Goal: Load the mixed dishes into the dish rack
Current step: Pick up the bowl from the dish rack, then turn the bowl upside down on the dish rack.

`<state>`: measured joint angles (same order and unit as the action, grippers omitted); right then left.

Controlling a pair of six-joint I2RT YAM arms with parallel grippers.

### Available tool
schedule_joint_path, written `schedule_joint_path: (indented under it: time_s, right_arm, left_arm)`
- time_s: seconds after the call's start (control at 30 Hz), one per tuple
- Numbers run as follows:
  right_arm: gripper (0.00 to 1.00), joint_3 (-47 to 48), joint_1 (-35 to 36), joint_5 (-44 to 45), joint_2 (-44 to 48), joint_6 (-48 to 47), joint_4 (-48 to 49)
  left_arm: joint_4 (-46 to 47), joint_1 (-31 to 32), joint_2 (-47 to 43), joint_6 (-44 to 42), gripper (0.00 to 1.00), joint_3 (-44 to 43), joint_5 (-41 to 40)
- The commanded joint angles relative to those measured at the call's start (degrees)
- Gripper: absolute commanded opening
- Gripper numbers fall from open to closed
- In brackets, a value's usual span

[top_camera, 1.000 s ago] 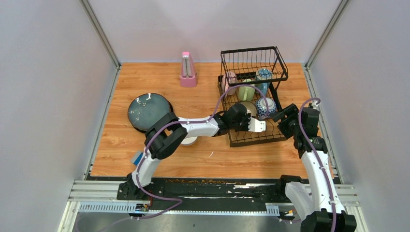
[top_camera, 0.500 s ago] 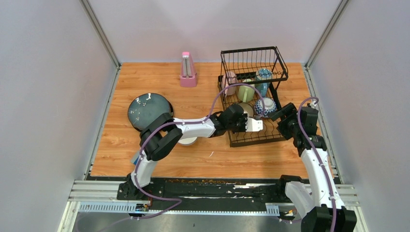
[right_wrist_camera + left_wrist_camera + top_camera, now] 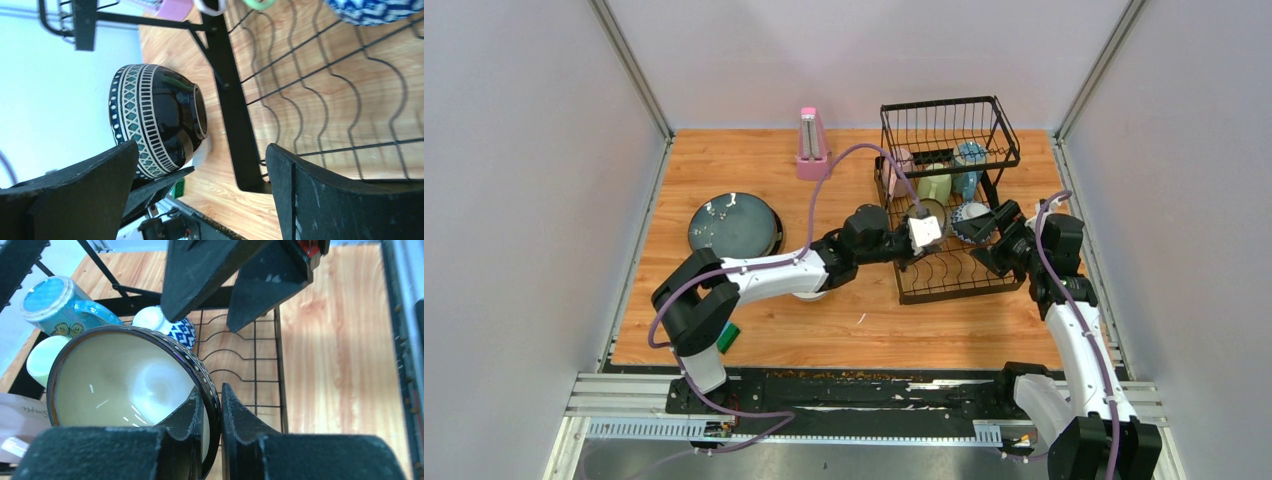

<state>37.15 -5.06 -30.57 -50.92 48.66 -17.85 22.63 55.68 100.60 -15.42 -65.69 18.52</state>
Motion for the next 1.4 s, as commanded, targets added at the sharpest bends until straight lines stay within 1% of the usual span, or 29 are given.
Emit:
schedule_joint_path:
  time_s: [0.0, 0.17, 0.3, 0.4, 0.53, 0.7, 0.77, 0.87, 1.03, 1.23, 1.3, 1.37]
  right_arm:
    - [1.0, -0.5, -0.2, -9.1, 0.5, 3.0, 8.6]
    - [1.0, -0.2, -0.2, -16.1, -1.4, 4.2, 13.6]
    - [1.0, 0.7, -0.2, -22.6, -4.1, 5.3, 16.2]
    - [1.0, 0.9, -0.1, -25.3, -5.7, 6.6, 18.3]
    - [1.0, 1.3, 0.8, -26.7, -7.5, 8.1, 21.1]
    - [0.98, 2.0, 1.9, -26.3, -8.7, 9.3, 22.7]
    - [0.95, 2.3, 2.4, -26.5, -9.5, 9.6, 22.8]
    - [0.87, 2.3, 2.7, -26.8, -10.1, 9.9, 22.9]
    - [0.84, 2.3, 2.9, -27.5, -11.0, 10.6, 23.0]
    - [0.75, 2.7, 3.1, -27.8, -12.3, 10.8, 23.2]
    - [0.76, 2.8, 3.3, -27.9, -12.8, 10.7, 23.2]
    - [0.83, 2.8, 3.6, -27.9, -13.3, 10.6, 23.2]
  left_arm:
    - [15.0, -3.2, -6.5, 11.9, 0.0, 2.3, 7.4]
    - [19.4, -3.9, -7.8, 17.9, 0.0, 4.4, 10.8]
    - [20.1, -4.0, -7.6, 19.1, 0.0, 4.3, 12.4]
    - [20.0, -4.1, -7.1, 20.0, 0.0, 3.9, 14.0]
    - [19.8, -4.0, -6.9, 20.5, 0.0, 3.8, 14.5]
    - [16.9, -4.0, -6.9, 19.4, 0.0, 3.1, 15.3]
    - [15.9, -4.0, -6.6, 18.8, 0.0, 2.7, 15.7]
    - [14.9, -4.0, -6.6, 17.9, 0.0, 2.5, 15.8]
    - [13.2, -4.0, -6.6, 16.9, 0.0, 2.1, 16.1]
    - [13.1, -4.0, -6.1, 16.9, 0.0, 1.5, 17.0]
    - [13.1, -4.0, -5.8, 17.0, 0.0, 1.3, 17.4]
    - [13.0, -3.9, -5.7, 17.1, 0.0, 0.9, 17.8]
